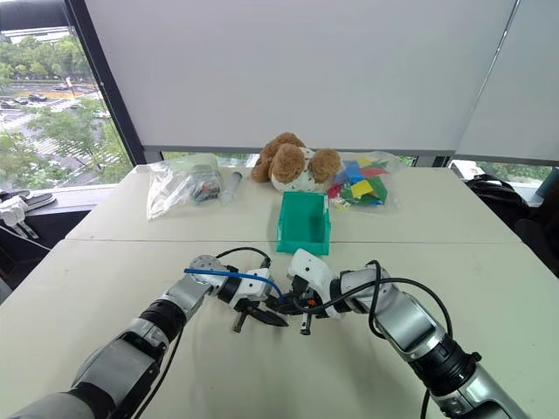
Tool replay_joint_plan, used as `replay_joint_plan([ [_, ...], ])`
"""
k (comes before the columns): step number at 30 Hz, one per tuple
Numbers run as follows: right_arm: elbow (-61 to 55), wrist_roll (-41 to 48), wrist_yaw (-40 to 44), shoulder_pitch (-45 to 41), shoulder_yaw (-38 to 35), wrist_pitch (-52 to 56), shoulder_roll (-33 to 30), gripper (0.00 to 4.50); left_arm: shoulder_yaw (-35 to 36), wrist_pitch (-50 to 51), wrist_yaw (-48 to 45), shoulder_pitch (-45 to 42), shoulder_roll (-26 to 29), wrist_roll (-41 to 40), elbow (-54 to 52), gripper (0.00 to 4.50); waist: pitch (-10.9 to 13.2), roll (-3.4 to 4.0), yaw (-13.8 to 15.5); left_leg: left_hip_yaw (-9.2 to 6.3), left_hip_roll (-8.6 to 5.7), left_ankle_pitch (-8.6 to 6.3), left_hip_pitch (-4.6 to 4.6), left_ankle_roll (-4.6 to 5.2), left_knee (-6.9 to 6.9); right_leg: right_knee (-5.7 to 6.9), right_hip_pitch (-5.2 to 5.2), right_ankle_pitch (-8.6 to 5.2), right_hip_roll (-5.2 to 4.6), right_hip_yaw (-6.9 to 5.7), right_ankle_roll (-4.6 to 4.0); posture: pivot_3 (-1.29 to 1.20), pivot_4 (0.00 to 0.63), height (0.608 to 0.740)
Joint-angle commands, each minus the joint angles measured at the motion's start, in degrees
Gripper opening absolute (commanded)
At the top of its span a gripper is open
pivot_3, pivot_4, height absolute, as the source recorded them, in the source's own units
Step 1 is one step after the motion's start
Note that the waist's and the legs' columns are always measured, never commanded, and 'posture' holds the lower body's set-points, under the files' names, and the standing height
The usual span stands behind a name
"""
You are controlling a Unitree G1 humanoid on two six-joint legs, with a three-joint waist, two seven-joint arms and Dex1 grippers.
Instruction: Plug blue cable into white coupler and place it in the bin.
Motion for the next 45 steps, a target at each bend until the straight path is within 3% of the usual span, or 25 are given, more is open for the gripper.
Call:
replay_joint_plan([
  [1, 1.4, -0.1, 0.3, 1.2, 1.5, 2.0, 0.9, 0.00, -0.3, 2.3, 0.9, 0.6, 1.1, 1.9, 0.8, 0.86, 0.0, 0.00, 0.0, 0.00, 0.00, 0.00, 0.00, 0.00, 0.00, 0.00, 0.00, 0.00, 0.00, 0.00, 0.00, 0.00, 0.150, 0.740],
  [5, 0.5, 0.4, 0.4, 1.3, 0.3, 2.6, 0.8, 0.00, 1.0, 4.4, -0.1, 1.0, 2.1, 0.6, -0.7, 2.70, 0.0, 0.00, -0.4, 0.00, 0.02, 0.00, -0.02, 0.00, -0.02, 0.00, -0.03, 0.00, 0.01, 0.00, 0.00, 0.00, 0.150, 0.740],
  [6, 0.3, 0.5, 0.3, 1.3, 0.0, 2.7, 0.7, 0.00, 1.4, 4.4, 0.0, 1.2, 2.5, 0.3, -1.4, 3.43, 0.0, 0.00, -0.6, 0.00, 0.02, -0.01, -0.04, 0.00, -0.06, 0.00, -0.06, 0.00, 0.01, 0.00, -0.01, 0.00, 0.150, 0.740],
  [9, -0.5, 1.9, 0.0, 0.6, -2.0, 3.9, 1.2, 0.00, 3.9, 7.8, -1.2, 2.2, 4.4, -2.7, -5.0, 4.46, 0.0, 0.02, -1.0, 0.00, 0.02, -0.01, -0.10, 0.00, -0.13, 0.00, -0.16, 0.00, 0.01, 0.01, -0.01, 0.00, 0.150, 0.740],
  [13, -1.9, 5.8, -0.6, -3.2, -7.4, 7.2, 1.8, 0.00, 8.1, 15.0, -2.0, 4.7, 8.6, -7.7, -14.5, 4.46, 0.1, 0.05, -1.0, 0.00, 0.04, 0.00, -0.27, 0.00, -0.16, 0.00, -0.36, 0.00, 0.00, 0.01, 0.00, 0.00, 0.150, 0.740],
  [18, 3.5, 7.0, -3.3, -14.2, -13.1, 9.4, 2.1, 0.00, 13.5, 25.1, 0.5, 8.8, 13.0, -13.2, -25.5, 4.46, 0.4, 0.29, -0.9, 0.01, -0.02, 0.00, -0.35, -0.01, -0.15, 0.01, -0.43, 0.01, -0.14, 0.01, 0.00, 0.00, 0.150, 0.740],
  [23, 23.3, 3.2, -5.6, -27.5, -13.8, 2.9, 4.3, 0.00, 16.8, 31.1, 5.5, 12.3, 15.2, -15.7, -33.0, 4.46, 0.4, 0.30, -0.9, 0.02, -0.11, 0.00, -0.34, -0.02, -0.24, 0.00, -0.46, 0.01, -0.33, -0.02, 0.00, 0.00, 0.150, 0.740],
  [28, 54.5, -2.8, -8.4, -39.3, -12.8, -11.5, 10.5, 0.00, 18.5, 37.3, 9.4, 16.7, 16.1, -18.8, -41.0, 4.46, 0.4, 0.32, -1.3, 0.19, -0.22, 0.00, -0.34, -0.02, -0.27, -0.02, -0.48, 0.01, -0.37, -0.01, 0.01, 0.00, 0.150, 0.740],
  [34, 80.2, -6.4, -13.2, -47.5, -15.1, -21.3, 15.9, 0.00, 20.6, 43.6, 14.0, 19.9, 16.5, -22.6, -48.2, 4.46, 0.5, 0.38, -1.4, 0.18, -0.19, 0.05, -0.34, -0.11, -0.48, 0.03, -0.62, 0.02, -0.35, -0.01, 0.01, 0.00, 0.150, 0.740],
  [35, 82.3, -7.0, -13.5, -47.9, -15.3, -22.2, 16.3, 0.83, 21.0, 44.5, 14.7, 20.1, 16.4, -23.2, -48.9, 4.50, 0.5, 0.38, -1.3, 0.18, -0.20, 0.07, -0.34, -0.15, -0.53, 0.02, -0.63, 0.02, -0.36, -0.01, 0.01, 0.00, 0.150, 0.740],
  [39, 86.6, -8.5, -14.9, -48.9, -16.2, -24.0, 17.0, 2.58, 21.3, 46.3, 16.4, 20.9, 16.8, -24.5, -50.9, 4.50, 0.5, 0.41, -1.4, 0.18, -0.21, 0.08, -0.34, -0.17, -0.56, 0.00, -0.63, 0.02, -0.38, 0.00, 0.01, 0.00, 0.150, 0.740],
  [42, 87.0, -8.0, -14.0, -50.4, -18.2, -24.0, 16.8, 4.30, 22.1, 47.8, 17.7, 21.4, 16.7, -26.2, -52.2, 4.50, 0.6, 0.51, -1.5, 0.18, -0.22, 0.10, -0.34, -0.22, -0.58, 0.00, -0.64, 0.02, -0.38, 0.00, 0.00, 0.00, 0.150, 0.740],
  [45, 86.0, -8.1, -13.3, -52.3, -19.6, -24.3, 15.4, 4.46, 22.8, 48.9, 18.6, 21.3, 16.5, -27.8, -52.4, 4.50, 0.6, 0.54, -1.6, 0.18, -0.22, 0.17, -0.34, -0.33, -0.69, 0.01, -0.72, 0.02, -0.37, 0.01, 0.00, 0.00, 0.150, 0.740],
])
